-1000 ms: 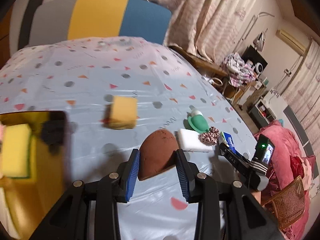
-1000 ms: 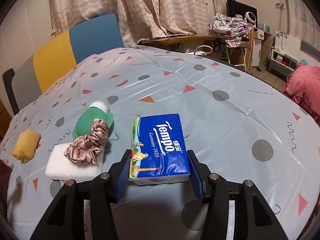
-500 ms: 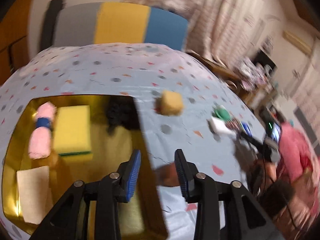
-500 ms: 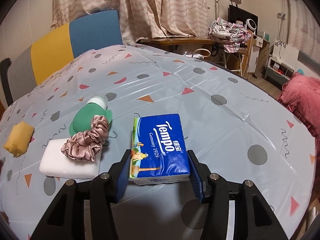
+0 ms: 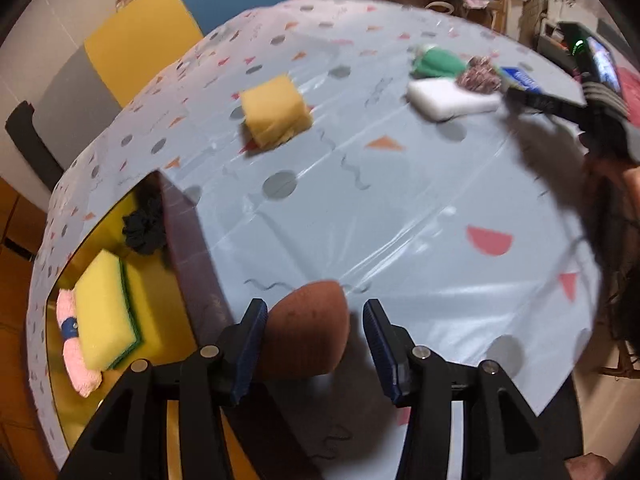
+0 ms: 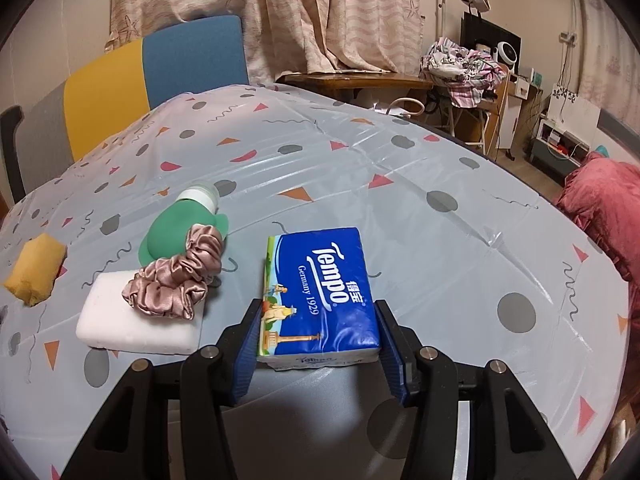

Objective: Organize rigid objects
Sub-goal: 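Carry the brown sponge into the gold tray and open the left tool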

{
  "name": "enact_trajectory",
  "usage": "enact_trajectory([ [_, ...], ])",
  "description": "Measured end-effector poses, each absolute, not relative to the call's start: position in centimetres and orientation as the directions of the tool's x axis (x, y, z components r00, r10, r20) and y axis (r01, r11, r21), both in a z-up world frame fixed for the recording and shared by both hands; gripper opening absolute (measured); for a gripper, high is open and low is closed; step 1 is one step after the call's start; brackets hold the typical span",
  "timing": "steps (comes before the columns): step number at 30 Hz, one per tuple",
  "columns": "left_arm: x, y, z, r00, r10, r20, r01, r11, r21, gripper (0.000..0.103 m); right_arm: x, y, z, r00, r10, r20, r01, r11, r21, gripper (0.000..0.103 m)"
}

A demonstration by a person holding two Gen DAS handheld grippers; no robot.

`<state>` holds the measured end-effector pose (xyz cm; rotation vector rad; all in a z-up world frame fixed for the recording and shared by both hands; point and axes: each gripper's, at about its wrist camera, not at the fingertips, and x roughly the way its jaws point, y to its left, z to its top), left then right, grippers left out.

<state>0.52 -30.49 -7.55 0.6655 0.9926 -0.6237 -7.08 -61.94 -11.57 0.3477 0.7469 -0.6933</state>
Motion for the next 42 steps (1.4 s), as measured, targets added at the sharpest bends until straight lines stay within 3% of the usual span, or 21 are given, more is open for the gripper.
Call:
enact_trajectory([
  [4,1.2,-29.5,-7.7,0.412,-0.198,-0.889,0.711,0.681,0.178,0.038,-7.1,-62.2,-11.6,0.532,-0.446,-0.72,0.685,0.727,0.056,0.054],
  [6,1.9,-28.4,-7.0,0.371,-0.262,-0.891,0.691,0.719,0.077,0.035,-7.1,-62.2,-11.6,0.532,-0.447,-0.719,0.685,0.726,0.056,0.054],
  [9,2.7,-26.4,-5.2,0.305,-0.416,-0.857,0.657,0.743,-0.128,0.017,-7.1,-62.2,-11.6,0.532,-0.449,-0.718,0.687,0.725,0.056,0.054],
  [11,2.8,-25.3,-4.0,0.301,-0.471,-0.829,0.638,0.746,-0.193,0.017,-7.0,-62.3,-11.7,0.529,-0.448,-0.72,0.687,0.725,0.054,0.054],
  [14,2.6,-25.6,-3.8,0.292,-0.464,-0.836,0.666,0.726,-0.17,0.018,-7.0,-62.2,-11.7,0.527,-0.452,-0.72,0.687,0.725,0.048,0.054],
  [16,1.8,-27.0,-4.4,0.302,-0.414,-0.858,0.703,0.705,-0.093,0.039,-6.9,-62.1,-11.7,0.525,-0.455,-0.719,0.686,0.726,0.042,0.054],
  [17,1.5,-27.7,-4.8,0.301,-0.401,-0.865,0.726,0.685,-0.065,0.043,-6.9,-62.0,-11.6,0.525,-0.457,-0.718,0.687,0.726,0.04,0.054],
  [21,-0.4,-29.7,-6.6,0.352,-0.27,-0.896,0.769,0.629,0.113,0.047,-7.0,-62.0,-11.7,0.525,-0.457,-0.718,0.688,0.724,0.042,0.054],
  [24,-0.7,-30.1,-8.0,0.332,-0.214,-0.918,0.779,0.611,0.139,0.057,-7.0,-62.1,-11.7,0.526,-0.453,-0.72,0.688,0.725,0.047,0.054],
  [26,-0.8,-29.8,-8.1,0.349,-0.222,-0.91,0.776,0.613,0.148,0.055,-7.0,-62.1,-11.7,0.526,-0.451,-0.722,0.688,0.724,0.049,0.054],
  [27,-0.6,-29.6,-7.8,0.346,-0.24,-0.907,0.766,0.631,0.125,0.043,-7.0,-62.1,-11.7,0.526,-0.451,-0.721,0.688,0.724,0.049,0.054],
  [28,-0.1,-28.9,-7.1,0.329,-0.279,-0.902,0.744,0.665,0.066,0.04,-7.0,-62.1,-11.7,0.526,-0.452,-0.72,0.688,0.724,0.049,0.054],
  [32,1.7,-26.5,-4.7,0.252,-0.441,-0.862,0.679,0.715,-0.167,0.038,-7.0,-62.2,-11.7,0.524,-0.455,-0.72,0.689,0.723,0.044,0.054],
  [38,1.9,-21.7,-0.4,0.362,-0.549,-0.753,0.624,0.743,-0.242,0.039,-7.2,-61.9,-11.6,0.522,-0.469,-0.712,0.692,0.721,0.032,0.054],
  [42,2.7,-18.2,-0.2,0.443,-0.496,-0.747,0.559,0.804,-0.202,0.042,-7.5,-61.4,-11.1,0.528,-0.498,-0.688,0.698,0.716,0.018,0.054],
])
